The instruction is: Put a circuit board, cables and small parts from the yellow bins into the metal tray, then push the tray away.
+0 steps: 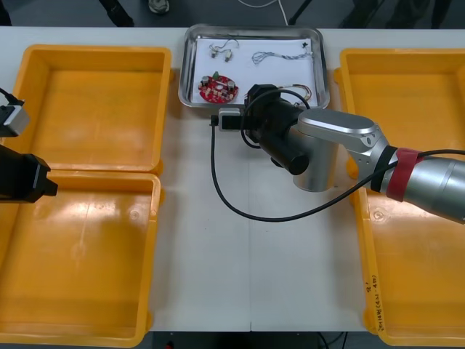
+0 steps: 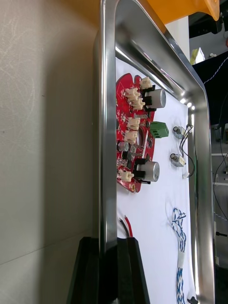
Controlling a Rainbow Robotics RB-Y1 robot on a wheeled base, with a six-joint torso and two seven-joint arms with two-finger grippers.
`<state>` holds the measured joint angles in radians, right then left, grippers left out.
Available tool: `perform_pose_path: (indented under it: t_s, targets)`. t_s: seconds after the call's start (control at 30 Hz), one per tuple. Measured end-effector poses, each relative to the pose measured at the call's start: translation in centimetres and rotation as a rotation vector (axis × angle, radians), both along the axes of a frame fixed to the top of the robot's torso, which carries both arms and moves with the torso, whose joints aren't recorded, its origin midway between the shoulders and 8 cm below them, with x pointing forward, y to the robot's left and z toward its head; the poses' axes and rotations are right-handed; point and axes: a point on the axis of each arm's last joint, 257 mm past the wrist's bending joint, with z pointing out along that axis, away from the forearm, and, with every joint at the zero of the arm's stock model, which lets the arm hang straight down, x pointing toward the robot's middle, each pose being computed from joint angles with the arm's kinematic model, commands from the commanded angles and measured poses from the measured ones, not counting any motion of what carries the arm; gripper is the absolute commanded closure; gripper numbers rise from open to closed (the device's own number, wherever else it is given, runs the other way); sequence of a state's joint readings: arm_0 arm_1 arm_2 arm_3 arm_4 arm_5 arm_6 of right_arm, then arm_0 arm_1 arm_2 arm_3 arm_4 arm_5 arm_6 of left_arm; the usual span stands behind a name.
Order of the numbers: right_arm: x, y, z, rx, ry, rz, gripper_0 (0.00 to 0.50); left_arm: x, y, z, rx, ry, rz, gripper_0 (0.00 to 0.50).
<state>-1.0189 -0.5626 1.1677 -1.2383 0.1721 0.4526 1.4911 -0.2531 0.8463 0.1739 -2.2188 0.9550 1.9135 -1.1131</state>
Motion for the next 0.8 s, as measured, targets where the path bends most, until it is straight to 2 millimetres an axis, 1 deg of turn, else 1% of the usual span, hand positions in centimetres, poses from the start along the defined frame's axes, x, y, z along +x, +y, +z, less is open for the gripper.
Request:
perform_pose_path:
  t_s: [0.07, 0.1, 0.13, 0.17, 0.23, 0.37, 0.43, 0.47, 0.5, 0.53, 0.63, 0.8]
  targets:
    - [-0.01, 0.02, 0.00, 0.000, 0.000, 0.000, 0.380, 0.00, 0.00, 0.00, 0.000, 0.000, 0.000, 0.000]
    - [-0.01, 0.04, -0.01, 0.000, 0.000, 0.000, 0.359, 0.00, 0.00, 0.00, 0.000, 0.000, 0.000, 0.000]
    - [-0.01, 0.05, -0.01, 0.000, 0.000, 0.001, 0.328, 0.00, 0.00, 0.00, 0.000, 0.000, 0.000, 0.000]
    - [-0.02, 0.06, -0.01, 0.000, 0.000, 0.001, 0.314, 0.00, 0.00, 0.00, 0.000, 0.000, 0.000, 0.000]
    - [-0.02, 0.06, -0.01, 0.000, 0.000, 0.001, 0.248, 0.00, 0.00, 0.00, 0.000, 0.000, 0.000, 0.000]
    - [-0.02, 0.09, -0.01, 0.000, 0.000, 0.001, 0.185, 0.00, 0.00, 0.00, 0.000, 0.000, 0.000, 0.000]
    - [-0.02, 0.09, -0.01, 0.000, 0.000, 0.001, 0.124, 0.00, 0.00, 0.00, 0.000, 0.000, 0.000, 0.000]
    - [-0.02, 0.09, -0.01, 0.000, 0.000, 0.001, 0.107, 0.00, 0.00, 0.00, 0.000, 0.000, 0.000, 0.000]
    - [-0.02, 0.09, -0.01, 0.000, 0.000, 0.001, 0.072, 0.00, 0.00, 0.00, 0.000, 0.000, 0.000, 0.000]
    - [-0.03, 0.09, -0.01, 0.000, 0.000, 0.001, 0.059, 0.00, 0.00, 0.00, 0.000, 0.000, 0.000, 0.000]
    - [-0.03, 0.09, -0.03, 0.000, 0.000, 0.001, 0.042, 0.00, 0.00, 0.00, 0.000, 0.000, 0.000, 0.000]
    - [-0.29, 0.10, -0.65, 0.034, 0.042, -0.015, 0.037, 0.00, 0.00, 0.00, 0.000, 0.000, 0.000, 0.000]
